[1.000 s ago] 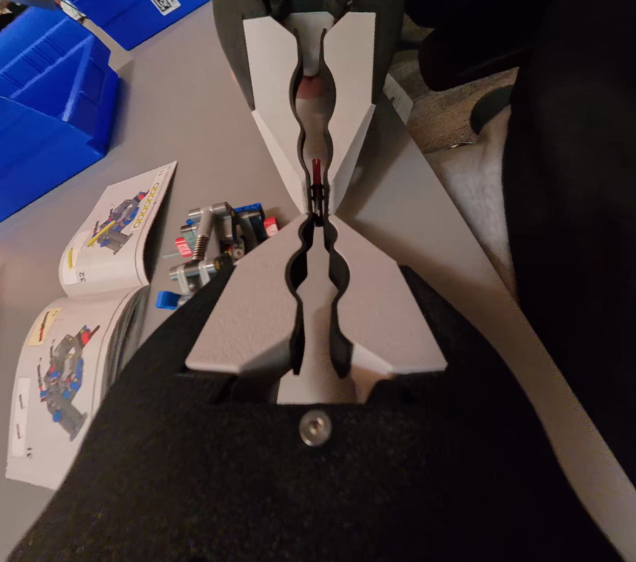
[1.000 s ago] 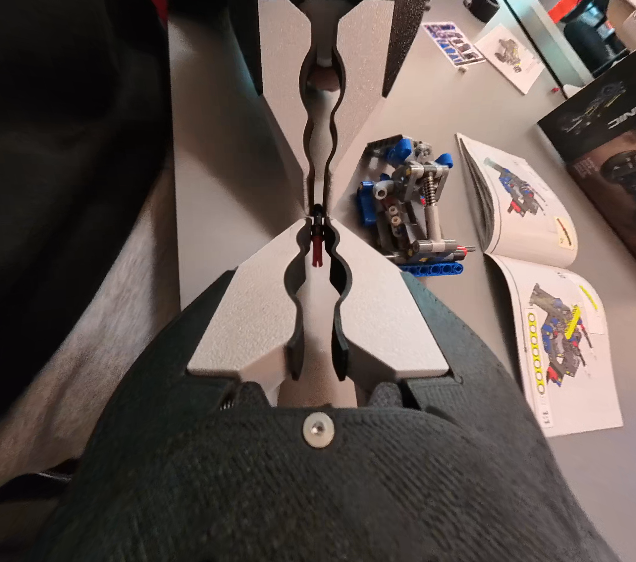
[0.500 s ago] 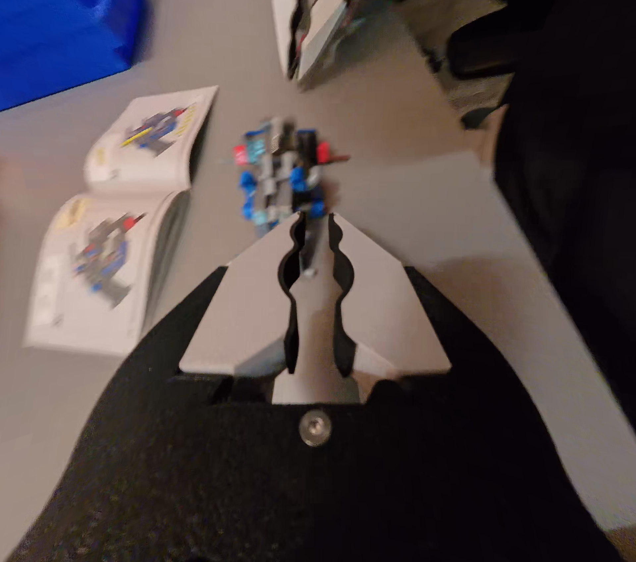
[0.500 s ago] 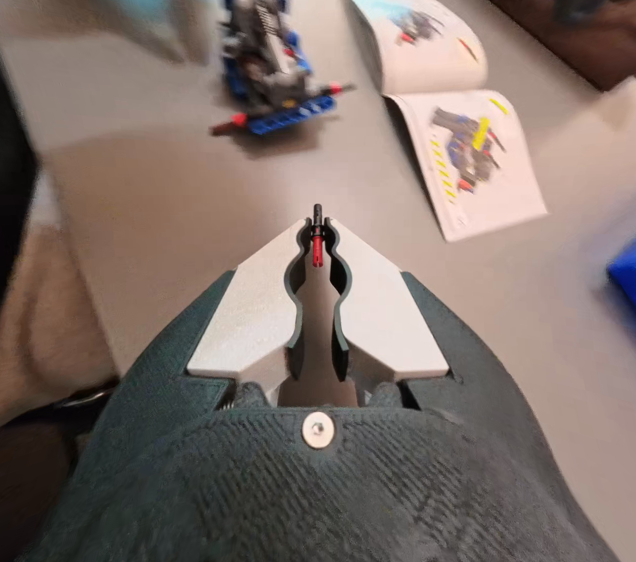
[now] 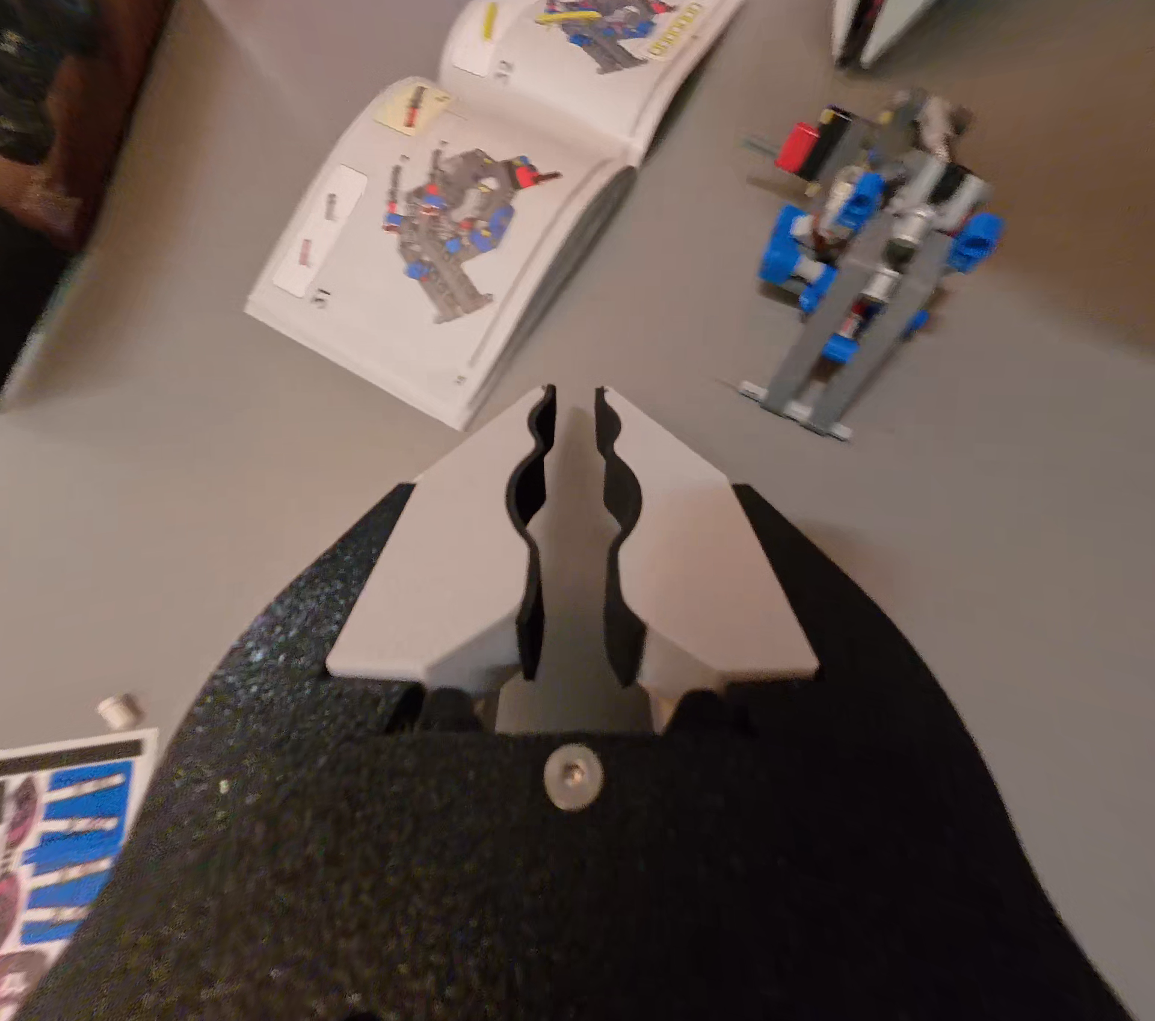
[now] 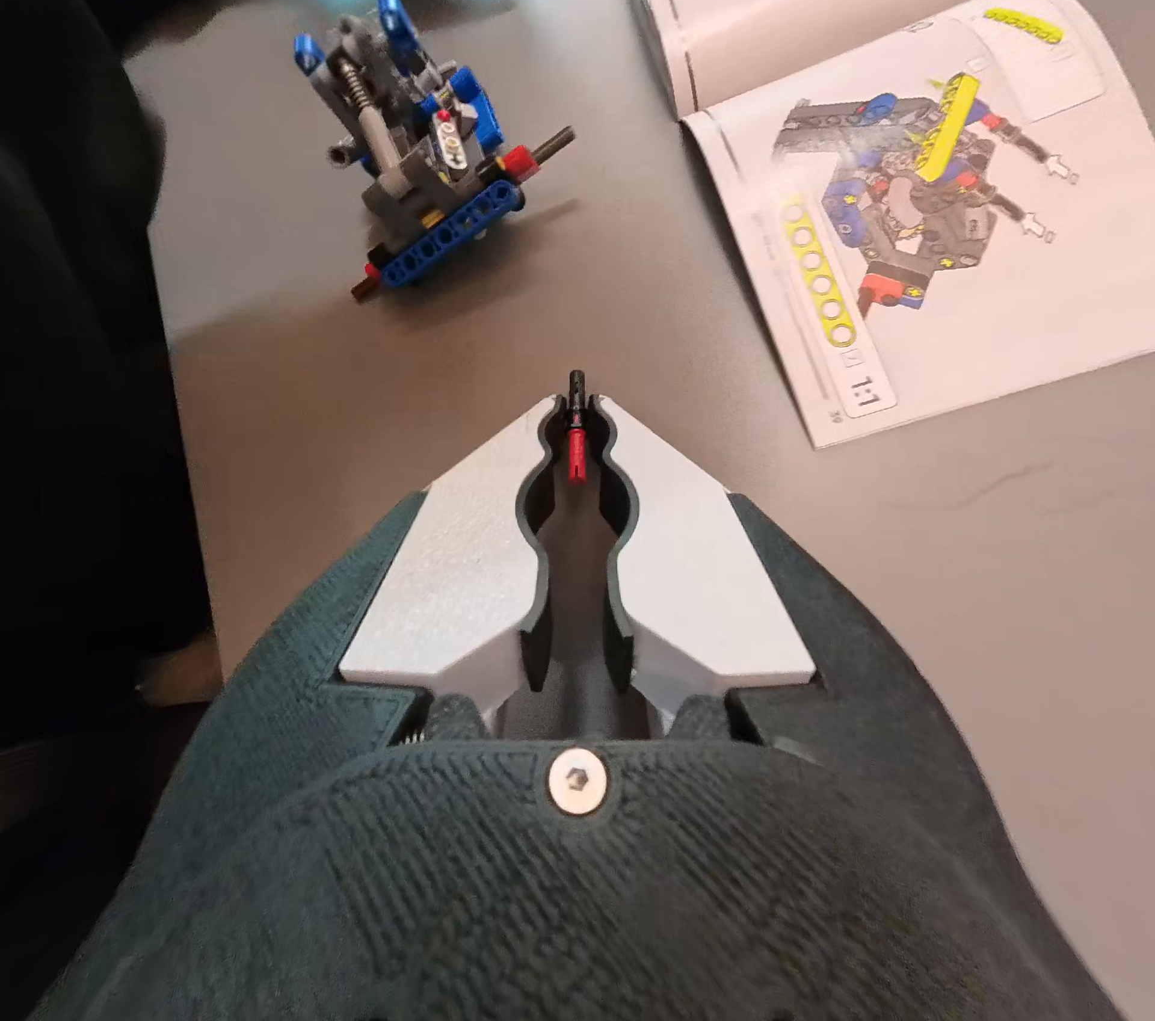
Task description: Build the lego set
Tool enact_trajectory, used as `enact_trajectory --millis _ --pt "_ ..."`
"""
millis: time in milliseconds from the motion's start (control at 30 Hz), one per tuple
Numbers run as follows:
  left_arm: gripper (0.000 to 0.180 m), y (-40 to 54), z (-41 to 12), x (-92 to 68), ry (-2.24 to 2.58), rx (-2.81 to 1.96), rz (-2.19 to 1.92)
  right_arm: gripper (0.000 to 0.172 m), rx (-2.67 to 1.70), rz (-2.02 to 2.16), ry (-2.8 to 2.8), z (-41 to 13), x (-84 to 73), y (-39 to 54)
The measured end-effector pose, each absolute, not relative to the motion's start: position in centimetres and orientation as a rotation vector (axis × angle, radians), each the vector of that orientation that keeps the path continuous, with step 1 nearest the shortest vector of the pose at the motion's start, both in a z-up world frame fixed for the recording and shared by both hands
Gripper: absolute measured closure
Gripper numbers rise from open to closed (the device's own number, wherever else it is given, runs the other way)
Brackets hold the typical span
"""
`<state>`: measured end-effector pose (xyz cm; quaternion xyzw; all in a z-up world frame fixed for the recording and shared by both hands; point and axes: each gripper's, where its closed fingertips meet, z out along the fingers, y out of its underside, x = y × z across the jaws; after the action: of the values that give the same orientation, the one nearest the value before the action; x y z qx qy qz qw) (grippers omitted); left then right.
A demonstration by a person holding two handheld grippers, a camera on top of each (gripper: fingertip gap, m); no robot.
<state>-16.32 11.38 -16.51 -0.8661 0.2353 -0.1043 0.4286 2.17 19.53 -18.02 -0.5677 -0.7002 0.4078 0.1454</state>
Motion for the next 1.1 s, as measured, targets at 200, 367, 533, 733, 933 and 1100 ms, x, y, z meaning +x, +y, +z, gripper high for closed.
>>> enact_trajectory --millis 200,367,533,733,933,1100 --pt "0.157 15.9 -15.2 -18.4 0.408 -2.107 -0.129 0.167 -1.764 1.315 -1.931 -17.6 1.5 20.6" --pt "0.162 16.4 -18.0 -18.0 0.545 -2.245 -0.026 0.167 -1.782 1.328 -1.911 -17.6 1.3 20.8" --pt "0.18 15.3 -18.5 -17.5 0.593 -2.281 -0.062 0.168 -1.769 1.265 -1.898 -17.7 1.0 21.0" --pt "0.18 12.9 -18.5 -19.7 0.578 -2.371 -0.026 0.167 -1.717 1.182 -1.927 -17.9 -0.2 20.5" --pt "0.179 11.1 -18.2 -21.8 0.525 -2.379 0.094 0.159 -1.624 1.132 -1.994 -18.0 -0.8 19.3" --pt "0.173 9.8 -15.9 -21.8 0.327 -2.25 0.002 0.144 -1.694 1.112 -1.89 -17.7 -1.2 20.3"
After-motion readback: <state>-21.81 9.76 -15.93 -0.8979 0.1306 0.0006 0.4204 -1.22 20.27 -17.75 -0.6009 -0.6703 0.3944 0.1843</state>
